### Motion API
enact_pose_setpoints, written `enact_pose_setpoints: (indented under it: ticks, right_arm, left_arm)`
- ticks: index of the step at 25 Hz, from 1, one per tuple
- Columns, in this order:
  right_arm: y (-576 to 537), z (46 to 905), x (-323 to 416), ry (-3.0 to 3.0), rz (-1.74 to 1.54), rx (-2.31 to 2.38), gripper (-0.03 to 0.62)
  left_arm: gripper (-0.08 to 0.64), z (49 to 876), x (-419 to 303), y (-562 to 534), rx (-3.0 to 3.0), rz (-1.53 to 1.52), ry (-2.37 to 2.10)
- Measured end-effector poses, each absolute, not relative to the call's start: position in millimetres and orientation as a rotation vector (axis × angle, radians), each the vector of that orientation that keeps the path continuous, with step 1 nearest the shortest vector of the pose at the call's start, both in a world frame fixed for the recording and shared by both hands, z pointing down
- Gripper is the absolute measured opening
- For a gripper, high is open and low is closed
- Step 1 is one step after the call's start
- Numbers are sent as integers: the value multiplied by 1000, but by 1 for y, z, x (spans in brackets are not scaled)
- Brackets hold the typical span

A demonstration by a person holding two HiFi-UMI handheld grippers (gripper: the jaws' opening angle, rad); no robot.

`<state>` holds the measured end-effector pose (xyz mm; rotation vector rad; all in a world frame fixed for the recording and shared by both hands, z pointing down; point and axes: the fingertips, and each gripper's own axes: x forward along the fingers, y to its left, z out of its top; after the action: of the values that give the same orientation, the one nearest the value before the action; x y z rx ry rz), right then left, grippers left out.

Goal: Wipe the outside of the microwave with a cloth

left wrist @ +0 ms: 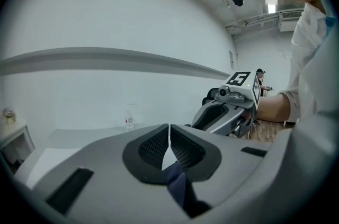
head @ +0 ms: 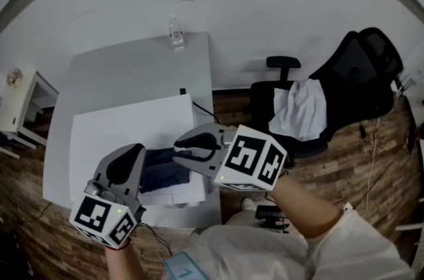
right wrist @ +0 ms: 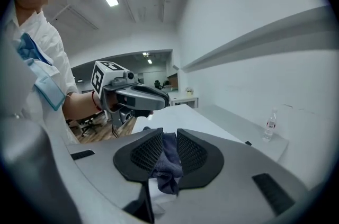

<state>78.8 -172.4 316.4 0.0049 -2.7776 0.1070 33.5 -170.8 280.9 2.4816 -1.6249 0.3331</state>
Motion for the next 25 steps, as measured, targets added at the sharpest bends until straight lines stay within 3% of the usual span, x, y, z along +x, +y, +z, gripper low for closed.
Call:
enact_pose_setpoints:
  ticks: [7,25]
  right_arm:
    - [-179,318,96,-2794,161,58,44]
    - [-175,313,103,-2775,179,44,32]
  left_arm:
    - [2,283,46,-174,2493,345,-1592]
    - [2,273,44,-171,2490,343,-1606]
